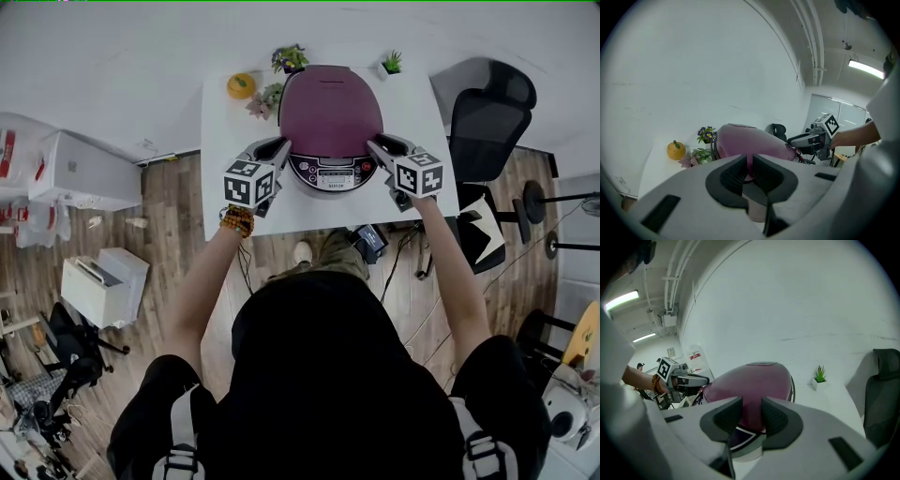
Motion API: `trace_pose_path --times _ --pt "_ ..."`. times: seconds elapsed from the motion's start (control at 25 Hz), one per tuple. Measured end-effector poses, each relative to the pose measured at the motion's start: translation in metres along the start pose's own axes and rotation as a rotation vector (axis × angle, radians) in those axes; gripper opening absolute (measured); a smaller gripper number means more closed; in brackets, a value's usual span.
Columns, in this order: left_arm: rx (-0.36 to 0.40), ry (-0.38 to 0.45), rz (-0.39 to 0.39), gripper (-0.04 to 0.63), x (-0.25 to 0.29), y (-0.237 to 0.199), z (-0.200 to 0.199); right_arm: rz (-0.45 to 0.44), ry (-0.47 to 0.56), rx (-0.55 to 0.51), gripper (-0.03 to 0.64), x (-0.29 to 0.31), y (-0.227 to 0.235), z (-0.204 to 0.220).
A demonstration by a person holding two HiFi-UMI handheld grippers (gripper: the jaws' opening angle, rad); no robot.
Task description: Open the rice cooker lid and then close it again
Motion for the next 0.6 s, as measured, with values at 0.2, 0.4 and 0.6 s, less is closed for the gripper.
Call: trace_pose_path --times 0.2,0.4,0.6 --pt "-0.022 0.030 -0.001 0.054 -0.0002 -0.0006 0.0022 0.011 0.004 0.008 0.121 -0.0001 0.0011 0.0010" --pt "-0.004 0.010 -0.005 0.054 0.0019 -0.0018 0.0048 0.020 0.000 -0.006 0.120 0.0020 0.0008 0.0037" --pt "0.000 0.007 -0.003 0.054 0.0015 -0.0011 0.0044 0.018 0.007 -0.002 0.118 0.0009 0.0010 0.0038"
Point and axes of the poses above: the fingertips, and each gripper's own axes: x forward along the fingers, y to its right, z out of its underside, the point moved 5 cm from there along -x, backward along the fingers, and after that the axes turned 13 degrees about z, right-handed, at the moved point
